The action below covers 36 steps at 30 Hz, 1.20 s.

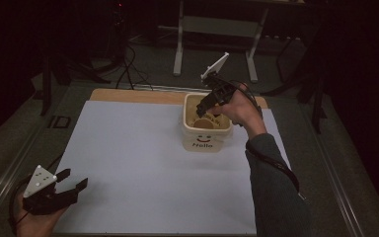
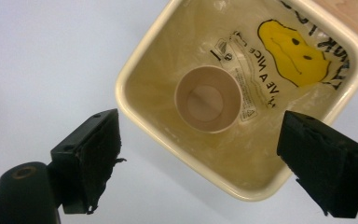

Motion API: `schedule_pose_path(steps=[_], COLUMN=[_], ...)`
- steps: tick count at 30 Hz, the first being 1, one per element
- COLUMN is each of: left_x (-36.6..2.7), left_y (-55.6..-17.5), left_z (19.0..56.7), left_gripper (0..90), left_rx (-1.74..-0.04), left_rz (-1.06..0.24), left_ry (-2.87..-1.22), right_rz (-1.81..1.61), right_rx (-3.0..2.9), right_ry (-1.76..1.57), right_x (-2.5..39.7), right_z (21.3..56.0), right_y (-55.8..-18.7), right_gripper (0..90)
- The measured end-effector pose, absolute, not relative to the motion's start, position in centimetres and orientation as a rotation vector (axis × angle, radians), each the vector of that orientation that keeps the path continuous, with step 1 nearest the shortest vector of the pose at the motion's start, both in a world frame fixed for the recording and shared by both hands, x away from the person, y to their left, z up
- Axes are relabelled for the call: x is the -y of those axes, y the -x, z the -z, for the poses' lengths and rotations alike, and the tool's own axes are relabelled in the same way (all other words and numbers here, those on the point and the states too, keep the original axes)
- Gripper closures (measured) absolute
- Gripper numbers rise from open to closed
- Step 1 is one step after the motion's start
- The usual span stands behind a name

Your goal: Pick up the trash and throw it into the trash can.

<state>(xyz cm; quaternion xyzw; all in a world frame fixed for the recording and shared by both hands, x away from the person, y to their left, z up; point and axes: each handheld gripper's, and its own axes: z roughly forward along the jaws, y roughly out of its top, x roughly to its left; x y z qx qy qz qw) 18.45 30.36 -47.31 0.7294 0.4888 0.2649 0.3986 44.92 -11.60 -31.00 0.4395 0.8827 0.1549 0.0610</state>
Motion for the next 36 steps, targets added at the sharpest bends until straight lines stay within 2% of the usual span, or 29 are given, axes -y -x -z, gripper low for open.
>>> schedule_pose_path(steps=[18,36], left_x=[-30.3,-30.0], left_y=[-18.5,-18.6], left_z=[47.4,47.5], left_gripper=[33.4,33.3], left_rx=[-1.239,-1.239], left_rz=[-0.668,-0.668], left_ry=[-1.849,-1.86], right_rz=[-0.597,-0.794], right_rx=[-2.635,-2.558], right_ry=[-1.247,-1.128], right_x=[15.1,20.2], right_z=[31.7,35.5], right_y=[-42.8,-38.6], right_gripper=[14.1,15.0])
